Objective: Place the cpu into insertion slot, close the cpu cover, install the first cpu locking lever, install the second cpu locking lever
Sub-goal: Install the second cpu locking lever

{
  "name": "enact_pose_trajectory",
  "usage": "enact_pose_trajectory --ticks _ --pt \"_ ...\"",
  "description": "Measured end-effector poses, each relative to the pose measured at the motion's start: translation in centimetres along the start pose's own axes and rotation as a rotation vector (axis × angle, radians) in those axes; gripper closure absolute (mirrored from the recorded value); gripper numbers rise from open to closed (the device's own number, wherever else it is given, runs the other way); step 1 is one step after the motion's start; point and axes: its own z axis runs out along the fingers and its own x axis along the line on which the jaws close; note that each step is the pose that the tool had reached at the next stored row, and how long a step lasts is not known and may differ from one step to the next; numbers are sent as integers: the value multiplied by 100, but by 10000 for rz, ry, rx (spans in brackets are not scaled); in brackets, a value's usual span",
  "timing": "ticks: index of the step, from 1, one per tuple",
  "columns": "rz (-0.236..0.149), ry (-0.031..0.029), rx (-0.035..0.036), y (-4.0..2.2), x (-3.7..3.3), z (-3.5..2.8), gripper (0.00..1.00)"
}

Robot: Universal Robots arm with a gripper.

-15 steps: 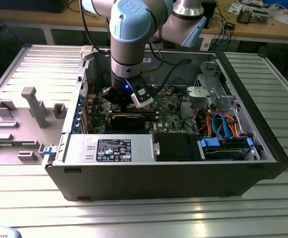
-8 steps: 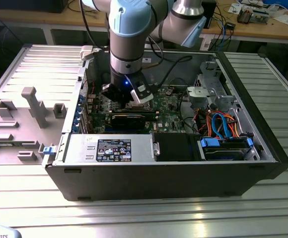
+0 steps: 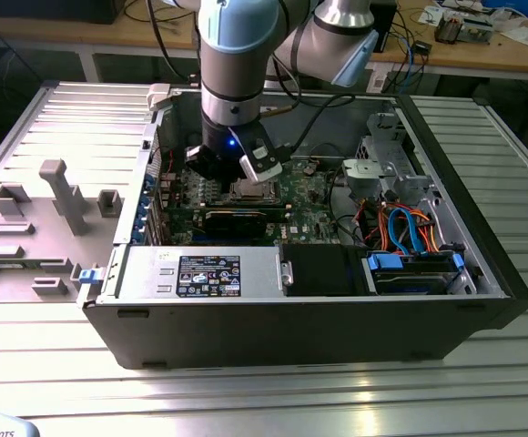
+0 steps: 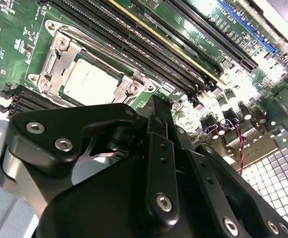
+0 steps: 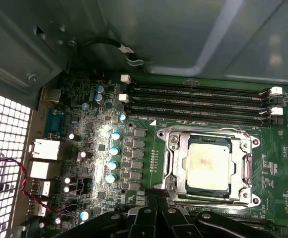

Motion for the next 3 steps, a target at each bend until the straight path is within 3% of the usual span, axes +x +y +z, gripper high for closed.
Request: enact_pose_trajectory --ticks 3 --pt "0 0 1 0 0 -2 89"
